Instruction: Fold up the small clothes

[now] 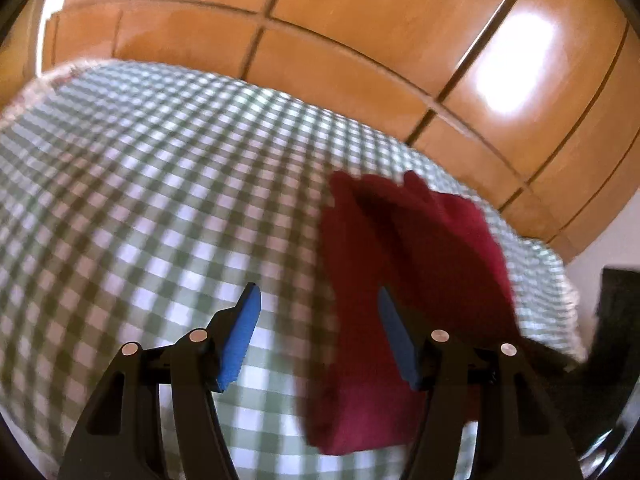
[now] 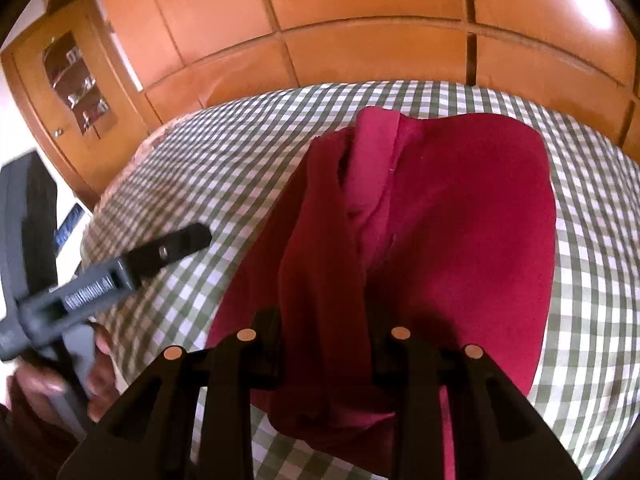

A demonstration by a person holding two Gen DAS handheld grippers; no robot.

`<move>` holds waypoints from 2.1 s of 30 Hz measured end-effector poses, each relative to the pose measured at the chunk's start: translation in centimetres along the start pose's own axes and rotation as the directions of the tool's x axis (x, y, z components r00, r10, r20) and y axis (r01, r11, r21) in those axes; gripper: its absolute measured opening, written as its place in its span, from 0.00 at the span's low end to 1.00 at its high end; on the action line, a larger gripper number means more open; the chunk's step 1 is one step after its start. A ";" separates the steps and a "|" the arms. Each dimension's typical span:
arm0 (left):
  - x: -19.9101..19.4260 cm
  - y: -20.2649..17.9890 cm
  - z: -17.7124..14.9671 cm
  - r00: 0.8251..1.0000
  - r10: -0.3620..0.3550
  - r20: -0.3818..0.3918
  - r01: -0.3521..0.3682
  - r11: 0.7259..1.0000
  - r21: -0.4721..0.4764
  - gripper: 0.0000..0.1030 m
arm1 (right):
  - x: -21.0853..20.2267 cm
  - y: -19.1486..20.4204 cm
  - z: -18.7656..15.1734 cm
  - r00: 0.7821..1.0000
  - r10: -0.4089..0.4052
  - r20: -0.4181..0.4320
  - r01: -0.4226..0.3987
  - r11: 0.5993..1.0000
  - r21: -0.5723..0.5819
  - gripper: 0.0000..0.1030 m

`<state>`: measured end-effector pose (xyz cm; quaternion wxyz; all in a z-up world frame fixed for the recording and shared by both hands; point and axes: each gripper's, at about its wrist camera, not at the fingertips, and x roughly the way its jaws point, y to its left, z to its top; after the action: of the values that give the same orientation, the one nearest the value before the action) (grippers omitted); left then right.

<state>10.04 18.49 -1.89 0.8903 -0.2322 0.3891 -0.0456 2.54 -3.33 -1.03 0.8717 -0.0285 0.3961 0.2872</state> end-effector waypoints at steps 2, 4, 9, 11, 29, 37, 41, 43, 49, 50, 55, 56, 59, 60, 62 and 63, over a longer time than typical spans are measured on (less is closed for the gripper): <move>0.3 -0.7 0.5 0.997 -0.075 -0.021 0.074 0.997 -0.012 0.60 | -0.8 -0.3 -0.3 0.998 0.062 0.011 -0.062 0.998 0.003 0.37; 0.6 -1.6 0.9 0.994 -0.110 -0.027 0.110 0.994 -0.013 0.73 | -2.2 -0.5 -0.5 0.990 0.141 0.031 -0.142 0.990 0.021 0.45; 2.2 -3.3 2.0 0.979 -0.181 -0.089 0.180 0.983 -0.020 0.75 | -7.5 -2.8 -3.1 0.971 0.213 0.104 -0.220 0.974 0.062 0.48; 3.5 -3.2 2.5 0.968 -0.207 -0.143 0.200 0.978 -0.061 0.75 | -9.3 -4.6 -4.6 0.978 0.163 0.129 -0.174 0.982 0.080 0.48; 6.5 -8.3 5.0 0.973 -0.090 -0.213 0.114 0.988 0.102 0.18 | -7.1 -5.8 -8.1 0.995 0.021 0.096 -0.032 0.993 0.110 0.44; 5.7 -3.1 2.8 0.978 0.085 -0.191 -0.062 0.991 0.122 0.26 | -4.1 -0.9 -9.2 0.999 0.022 0.040 -0.022 1.000 0.010 0.45; 4.2 -2.5 2.6 0.984 0.134 -0.114 -0.124 0.988 0.094 0.46 | -4.0 -0.4 -9.0 0.999 0.012 0.033 -0.012 1.000 -0.008 0.51; 2.7 -3.3 2.8 0.989 0.140 -0.053 -0.135 0.987 0.092 0.46 | -4.5 -0.8 -8.8 0.999 0.038 0.027 -0.037 0.999 -0.016 0.51; -0.1 -6.5 0.3 0.985 0.168 0.051 -0.175 0.962 0.211 0.64 | -8.1 -4.8 -7.4 0.988 0.132 0.082 -0.138 0.987 0.078 0.50; 0.0 -6.8 0.1 0.982 0.178 0.065 -0.189 0.955 0.230 0.64 | -8.5 -5.5 -6.7 0.987 0.123 0.102 -0.133 0.987 0.093 0.47; 1.7 -6.7 -1.1 0.968 0.244 0.050 -0.248 0.929 0.273 0.64 | -7.7 -7.4 -2.2 0.986 0.072 0.148 -0.089 0.990 0.110 0.39; 1.9 -6.5 -1.3 0.967 0.251 0.045 -0.253 0.928 0.273 0.64 | -7.2 -7.4 -1.3 0.987 0.067 0.147 -0.083 0.991 0.106 0.38; 2.5 -5.6 -1.7 0.960 0.276 0.034 -0.275 0.923 0.267 0.64 | -4.9 -7.4 1.9 0.990 0.030 0.136 -0.043 0.995 0.093 0.38; 2.6 -5.1 -1.8 0.962 0.273 0.028 -0.271 0.926 0.262 0.65 | -3.8 -7.6 3.0 0.992 0.016 0.128 -0.028 0.995 0.094 0.38; 2.7 -4.6 -2.0 0.961 0.273 0.031 -0.272 0.928 0.254 0.74 | -1.8 -7.9 4.2 0.995 0.005 0.098 -0.014 0.996 0.087 0.38; 2.8 -4.3 -2.1 0.961 0.274 0.034 -0.273 0.929 0.251 0.74 | -0.7 -8.1 4.9 0.997 -0.014 0.078 0.007 0.996 0.086 0.39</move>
<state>10.92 13.17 -3.03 0.9099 -0.0601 0.4094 0.0292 9.68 -9.03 1.42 0.8885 0.0181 0.3732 0.2664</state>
